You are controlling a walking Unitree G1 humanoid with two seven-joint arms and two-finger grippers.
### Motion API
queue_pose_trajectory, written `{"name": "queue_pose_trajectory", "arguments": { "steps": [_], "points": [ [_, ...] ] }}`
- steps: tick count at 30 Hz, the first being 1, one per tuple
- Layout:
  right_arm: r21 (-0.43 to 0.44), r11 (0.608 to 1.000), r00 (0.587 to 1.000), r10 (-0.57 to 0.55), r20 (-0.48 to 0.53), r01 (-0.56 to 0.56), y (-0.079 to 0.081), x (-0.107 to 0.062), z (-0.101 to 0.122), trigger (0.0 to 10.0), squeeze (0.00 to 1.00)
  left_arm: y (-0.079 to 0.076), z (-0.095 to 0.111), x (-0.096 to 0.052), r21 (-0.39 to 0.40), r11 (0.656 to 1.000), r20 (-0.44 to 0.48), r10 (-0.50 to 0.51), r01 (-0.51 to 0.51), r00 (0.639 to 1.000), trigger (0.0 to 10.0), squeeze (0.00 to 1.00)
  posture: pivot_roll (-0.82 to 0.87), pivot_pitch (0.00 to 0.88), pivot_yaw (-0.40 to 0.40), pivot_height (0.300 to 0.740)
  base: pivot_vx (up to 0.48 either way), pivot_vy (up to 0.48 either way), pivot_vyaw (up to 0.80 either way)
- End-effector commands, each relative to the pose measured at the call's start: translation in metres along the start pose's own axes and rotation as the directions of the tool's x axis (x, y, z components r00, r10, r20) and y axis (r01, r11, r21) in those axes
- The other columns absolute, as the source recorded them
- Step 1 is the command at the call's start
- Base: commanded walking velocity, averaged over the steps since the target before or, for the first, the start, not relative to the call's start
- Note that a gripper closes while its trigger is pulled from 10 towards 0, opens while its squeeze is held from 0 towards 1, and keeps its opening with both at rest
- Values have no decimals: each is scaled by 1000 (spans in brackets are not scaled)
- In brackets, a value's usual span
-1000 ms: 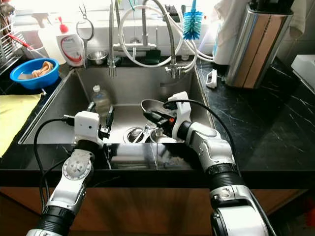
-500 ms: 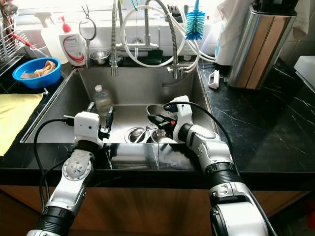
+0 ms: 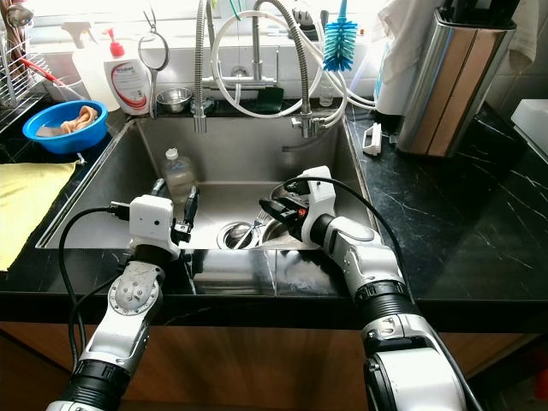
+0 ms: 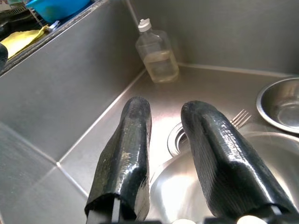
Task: Kitchen organization
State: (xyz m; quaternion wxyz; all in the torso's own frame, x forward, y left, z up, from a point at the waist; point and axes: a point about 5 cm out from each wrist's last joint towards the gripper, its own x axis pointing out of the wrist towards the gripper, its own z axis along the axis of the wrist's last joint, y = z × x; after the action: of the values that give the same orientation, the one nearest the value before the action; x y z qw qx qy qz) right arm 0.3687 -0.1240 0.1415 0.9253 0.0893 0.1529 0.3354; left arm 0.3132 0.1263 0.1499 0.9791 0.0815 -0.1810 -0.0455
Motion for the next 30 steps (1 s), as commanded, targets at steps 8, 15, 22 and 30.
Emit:
{"name": "queue_pose_trajectory", "arguments": {
  "steps": [8,15,22,30],
  "points": [
    [-52,966,938,-231,258,252,-11,-10,23,10000,0,4,-6,-4,6,1000,-34,13,-13,999,10000,0,-132,0,32,740,0,0,0],
    [-298,887,885,-213,414,353,12,-24,26,10000,0,7,-4,-3,11,999,-19,37,-37,999,10000,0,-142,0,37,740,0,0,0],
    [-251,847,772,-255,582,469,27,-52,36,10000,0,20,7,-8,-41,991,14,126,-126,992,10000,0,-156,0,43,740,0,0,0],
    [-219,814,708,-296,641,538,37,-64,33,10000,0,26,22,-5,-63,988,63,145,-141,987,10000,0,-157,0,45,740,0,0,0]
  ]
}}
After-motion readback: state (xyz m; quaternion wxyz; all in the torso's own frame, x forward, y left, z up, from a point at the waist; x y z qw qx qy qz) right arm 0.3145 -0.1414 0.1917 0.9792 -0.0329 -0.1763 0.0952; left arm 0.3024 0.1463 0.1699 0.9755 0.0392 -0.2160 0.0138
